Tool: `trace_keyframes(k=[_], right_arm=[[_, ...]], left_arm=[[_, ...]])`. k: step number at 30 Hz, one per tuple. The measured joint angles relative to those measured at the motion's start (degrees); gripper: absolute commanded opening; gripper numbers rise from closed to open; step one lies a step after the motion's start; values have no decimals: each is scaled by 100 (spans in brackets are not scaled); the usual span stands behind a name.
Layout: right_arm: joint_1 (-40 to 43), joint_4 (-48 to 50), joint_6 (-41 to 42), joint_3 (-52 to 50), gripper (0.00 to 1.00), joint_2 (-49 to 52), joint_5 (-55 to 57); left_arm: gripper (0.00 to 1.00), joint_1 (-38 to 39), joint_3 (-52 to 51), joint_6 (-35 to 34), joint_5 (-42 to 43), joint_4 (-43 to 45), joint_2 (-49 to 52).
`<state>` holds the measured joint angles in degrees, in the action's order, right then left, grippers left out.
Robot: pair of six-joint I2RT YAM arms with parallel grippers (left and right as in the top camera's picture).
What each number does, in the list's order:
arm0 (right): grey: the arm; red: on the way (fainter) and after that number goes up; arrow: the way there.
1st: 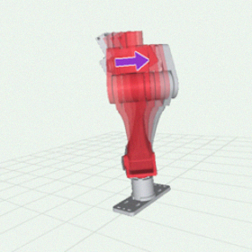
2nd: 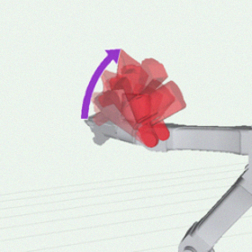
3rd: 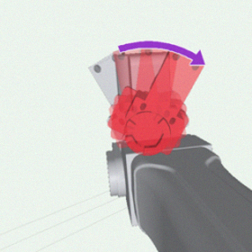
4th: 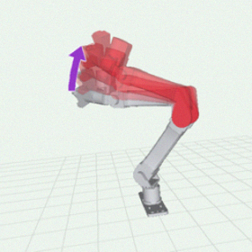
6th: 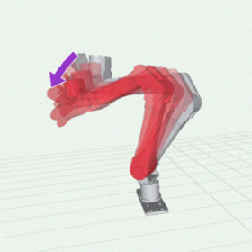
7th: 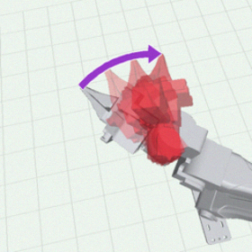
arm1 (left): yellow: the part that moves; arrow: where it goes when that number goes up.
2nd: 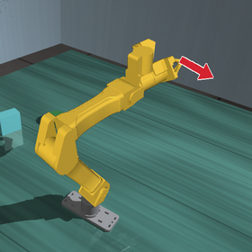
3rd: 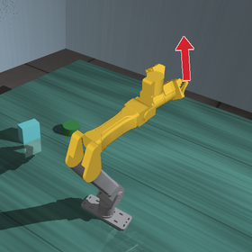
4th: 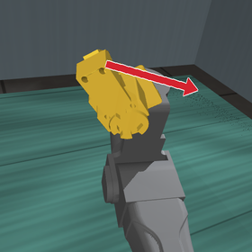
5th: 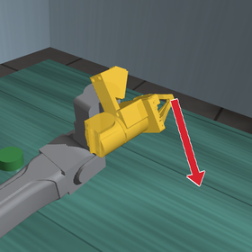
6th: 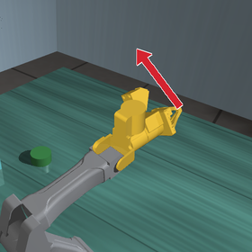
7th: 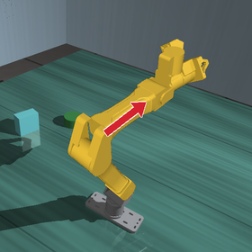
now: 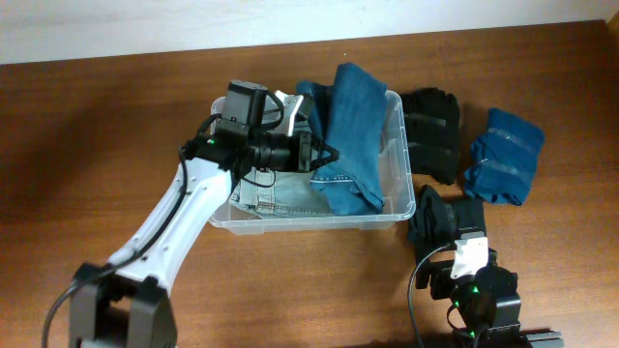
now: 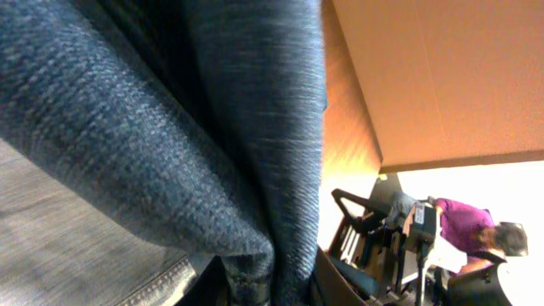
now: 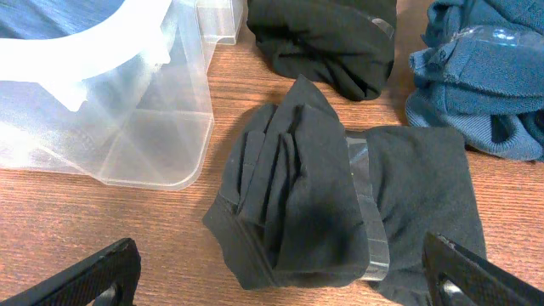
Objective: Pack container
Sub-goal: 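Grasp the dark-blue jeans with the left gripper and lift over box, then lower the dark-blue jeans into the box beside the light jeans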
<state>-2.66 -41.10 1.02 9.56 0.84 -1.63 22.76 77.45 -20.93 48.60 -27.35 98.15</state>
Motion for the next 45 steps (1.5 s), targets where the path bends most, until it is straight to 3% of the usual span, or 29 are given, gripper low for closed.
trace_keyframes(k=[9, 13, 19, 26, 29, 39, 45], right_arm=[[0, 0, 2, 0, 98, 0, 0], [0, 0, 2, 0, 99, 0, 0], [0, 0, -2, 0, 98, 0, 0], [0, 0, 0, 0, 98, 0, 0], [0, 0, 2, 0, 98, 0, 0], [0, 0, 4, 0, 98, 0, 0], [0, 0, 0, 0, 98, 0, 0]], left_arm=[[1, 9, -4, -175, -975, -892, -940], [1, 9, -256, -225, -1255, -772, -955], [1, 9, -870, -284, -1438, -275, -955], [1, 153, -955, -577, -809, 1421, -953], [1, 413, -955, -619, -723, 1740, -953], [1, 813, -953, -208, -660, 1587, -745], [1, 605, -942, 435, -658, 710, -264]])
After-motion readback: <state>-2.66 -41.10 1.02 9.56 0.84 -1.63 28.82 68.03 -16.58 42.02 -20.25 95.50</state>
